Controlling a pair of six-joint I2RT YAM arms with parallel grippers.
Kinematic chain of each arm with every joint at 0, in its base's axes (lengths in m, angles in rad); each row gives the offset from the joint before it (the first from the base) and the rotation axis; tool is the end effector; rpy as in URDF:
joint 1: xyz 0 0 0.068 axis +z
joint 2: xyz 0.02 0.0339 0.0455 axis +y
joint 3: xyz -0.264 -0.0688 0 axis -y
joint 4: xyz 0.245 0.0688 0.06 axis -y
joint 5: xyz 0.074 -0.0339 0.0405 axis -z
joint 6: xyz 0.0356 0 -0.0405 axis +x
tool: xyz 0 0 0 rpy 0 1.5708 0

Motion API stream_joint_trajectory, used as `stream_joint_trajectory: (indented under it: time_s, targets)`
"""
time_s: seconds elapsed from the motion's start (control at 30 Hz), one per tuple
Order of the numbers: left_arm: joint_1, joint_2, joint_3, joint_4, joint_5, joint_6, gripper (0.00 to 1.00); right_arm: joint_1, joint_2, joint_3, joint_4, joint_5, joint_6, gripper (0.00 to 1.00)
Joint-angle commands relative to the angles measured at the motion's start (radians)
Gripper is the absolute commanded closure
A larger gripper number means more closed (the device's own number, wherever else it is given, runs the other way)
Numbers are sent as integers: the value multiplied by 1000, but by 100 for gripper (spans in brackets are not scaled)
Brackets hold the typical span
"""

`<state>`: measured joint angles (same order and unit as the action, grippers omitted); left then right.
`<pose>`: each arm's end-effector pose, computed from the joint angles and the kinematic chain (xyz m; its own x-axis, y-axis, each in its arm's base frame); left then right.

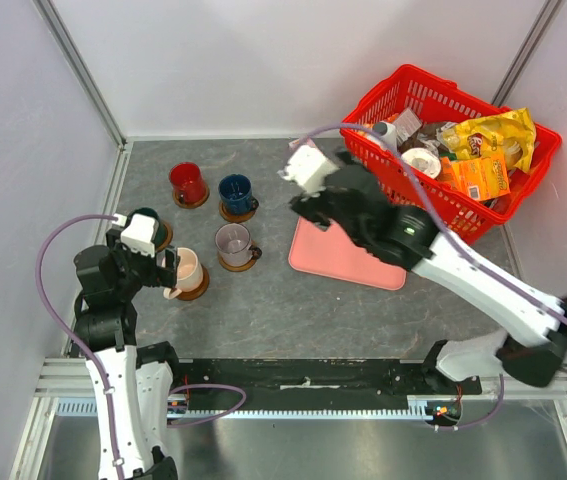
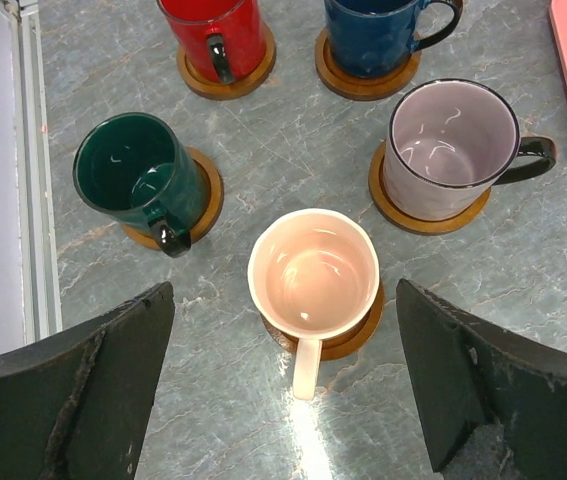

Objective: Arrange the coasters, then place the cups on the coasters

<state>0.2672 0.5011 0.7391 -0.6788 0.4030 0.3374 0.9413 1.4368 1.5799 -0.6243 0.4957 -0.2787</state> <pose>0.1088 0.0153 0.3108 -0.3555 0.2184 -0.9088 0.2299 0.9629 0.1415 0.1974 0.2422 0.4207 -0.1347 -0.5959 -0.7917 -0.5199 0.7226 -0.4555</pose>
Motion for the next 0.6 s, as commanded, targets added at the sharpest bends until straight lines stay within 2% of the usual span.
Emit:
stream_joint_trajectory:
  time_s: [0.0, 0.07, 0.13, 0.37, 0.57]
  targets:
    - [4, 36, 49, 7, 40, 15, 3, -91, -214, -234, 217, 294, -28, 2]
    - [3, 59, 77, 2, 31, 43, 2, -146, -348, -344, 387, 386, -68, 2]
    - [3, 85, 107, 1, 16, 57, 2, -185, -427, -418, 468, 400, -100, 2]
    - [3, 151, 137, 16, 97, -20, 2, -225, -447, -413, 290, 150, 21, 2]
    - [4, 125, 72, 44, 60, -28, 3, -226, -401, -394, 291, 89, 27, 2]
